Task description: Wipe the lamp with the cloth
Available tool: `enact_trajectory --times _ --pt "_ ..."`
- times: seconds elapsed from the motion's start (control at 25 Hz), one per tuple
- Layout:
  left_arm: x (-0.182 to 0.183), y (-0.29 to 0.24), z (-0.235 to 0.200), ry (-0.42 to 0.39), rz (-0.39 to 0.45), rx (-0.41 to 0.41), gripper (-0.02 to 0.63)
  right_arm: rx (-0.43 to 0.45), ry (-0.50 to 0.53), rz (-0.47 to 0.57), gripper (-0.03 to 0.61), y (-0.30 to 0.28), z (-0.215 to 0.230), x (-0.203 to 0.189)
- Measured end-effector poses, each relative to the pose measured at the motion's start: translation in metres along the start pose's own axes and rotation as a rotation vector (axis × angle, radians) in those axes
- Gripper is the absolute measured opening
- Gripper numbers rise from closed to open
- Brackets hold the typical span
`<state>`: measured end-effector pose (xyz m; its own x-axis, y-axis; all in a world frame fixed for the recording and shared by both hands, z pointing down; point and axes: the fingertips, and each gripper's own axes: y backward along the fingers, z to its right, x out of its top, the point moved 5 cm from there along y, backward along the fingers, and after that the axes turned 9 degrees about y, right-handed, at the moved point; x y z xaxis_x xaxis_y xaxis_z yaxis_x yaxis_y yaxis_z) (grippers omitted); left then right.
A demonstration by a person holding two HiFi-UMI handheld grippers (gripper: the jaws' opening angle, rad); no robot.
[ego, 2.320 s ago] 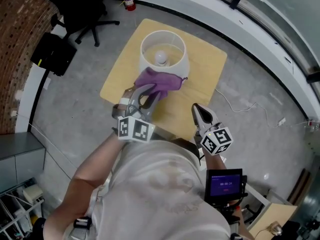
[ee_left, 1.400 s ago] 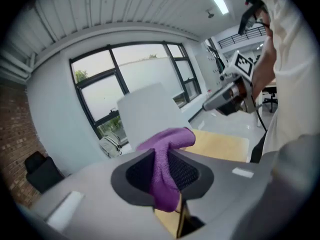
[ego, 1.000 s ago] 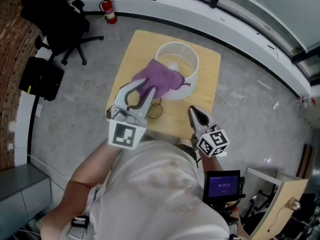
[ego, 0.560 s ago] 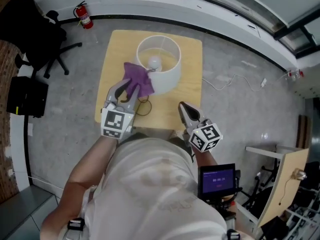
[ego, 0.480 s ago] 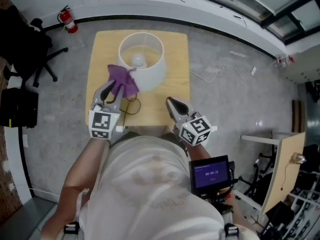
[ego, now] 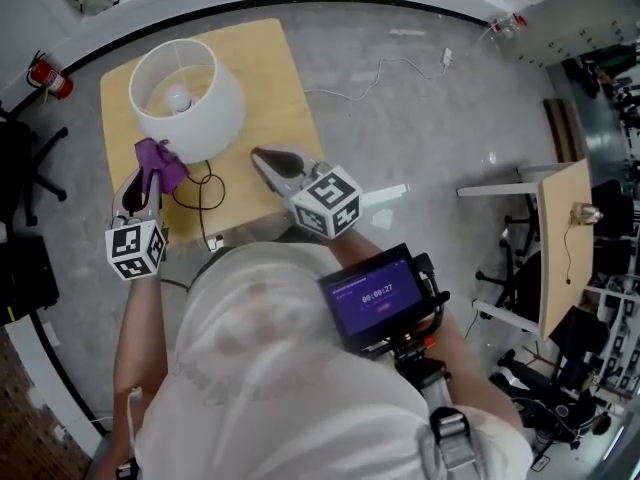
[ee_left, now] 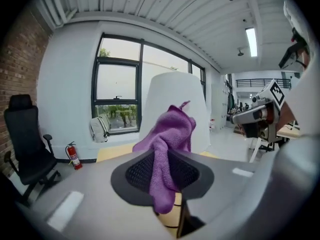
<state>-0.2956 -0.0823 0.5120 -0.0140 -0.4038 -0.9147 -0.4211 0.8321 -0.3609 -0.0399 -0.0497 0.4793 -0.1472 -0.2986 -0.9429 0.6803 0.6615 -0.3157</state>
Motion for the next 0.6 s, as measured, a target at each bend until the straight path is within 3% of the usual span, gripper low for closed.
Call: enact_trajectory --times 0.2,0.36,0.44,0.6 --pt "0.055 0.026 -0.009 -0.02 0.137 0.038 0.08 0.012 0.002 0.0 0.011 -0.002 0.001 -0.002" --pt "0.124 0.045 0.002 -0.135 0.242 0.001 0.08 0.024 -0.001 0.014 0.011 -0.003 0.007 0.001" --pt "0.159 0.041 0.021 -0.241 0.236 -0.025 0.08 0.034 -0.006 0.02 0.011 0.002 0.021 0.001" --pt "0.218 0.001 0.074 -0.443 0.14 -0.044 0.078 0.076 -0.037 0.049 0.011 0.012 0.07 -0.004"
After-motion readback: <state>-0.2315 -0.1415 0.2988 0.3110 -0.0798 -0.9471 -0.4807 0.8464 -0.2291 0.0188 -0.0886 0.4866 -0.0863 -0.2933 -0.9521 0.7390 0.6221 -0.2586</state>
